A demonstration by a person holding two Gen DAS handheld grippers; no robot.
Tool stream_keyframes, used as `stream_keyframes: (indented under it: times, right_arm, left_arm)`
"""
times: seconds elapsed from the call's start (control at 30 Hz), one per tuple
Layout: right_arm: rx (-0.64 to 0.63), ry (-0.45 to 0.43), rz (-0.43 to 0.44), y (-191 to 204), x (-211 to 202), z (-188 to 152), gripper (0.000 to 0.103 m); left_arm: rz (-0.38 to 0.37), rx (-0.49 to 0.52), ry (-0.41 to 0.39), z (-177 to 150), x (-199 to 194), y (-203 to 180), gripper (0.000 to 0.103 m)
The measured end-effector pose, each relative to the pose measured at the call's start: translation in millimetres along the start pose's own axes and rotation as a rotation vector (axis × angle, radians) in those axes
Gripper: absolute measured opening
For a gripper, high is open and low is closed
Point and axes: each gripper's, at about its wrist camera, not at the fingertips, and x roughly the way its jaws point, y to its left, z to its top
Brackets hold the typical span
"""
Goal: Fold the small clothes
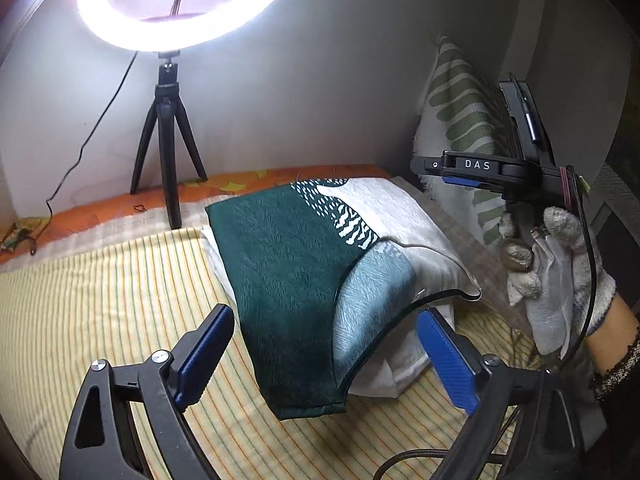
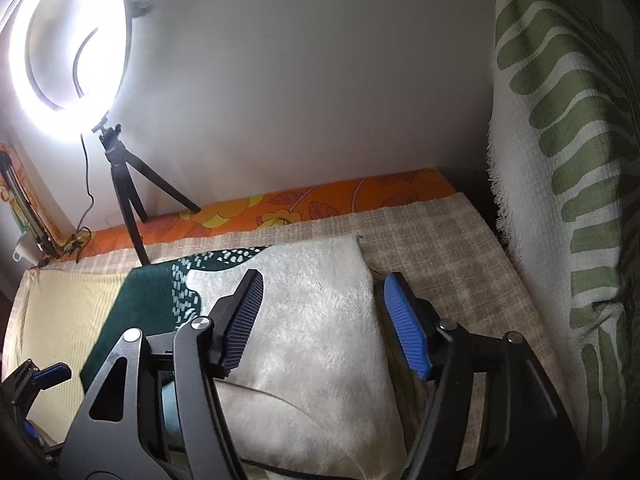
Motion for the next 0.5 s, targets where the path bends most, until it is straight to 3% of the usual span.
stream_keyframes:
  times: [0.23, 0.33, 0.5]
  right_arm:
    - [-0.005, -0.035, 0.014, 14, -23, 3, 0.073]
    - [-0.014, -0.064, 0.021, 20, -39, 2, 0.083]
    - [-0.011, -0.092, 0.038, 25, -64, 2, 0.084]
  left_arm:
    - [0.047, 0.026, -0.024, 5, -17, -5, 0.101]
    - [0.043, 0.023, -0.032, 6, -27, -8, 0.101]
    - [0.039, 0.042, -0.048, 6, -44, -17, 0.101]
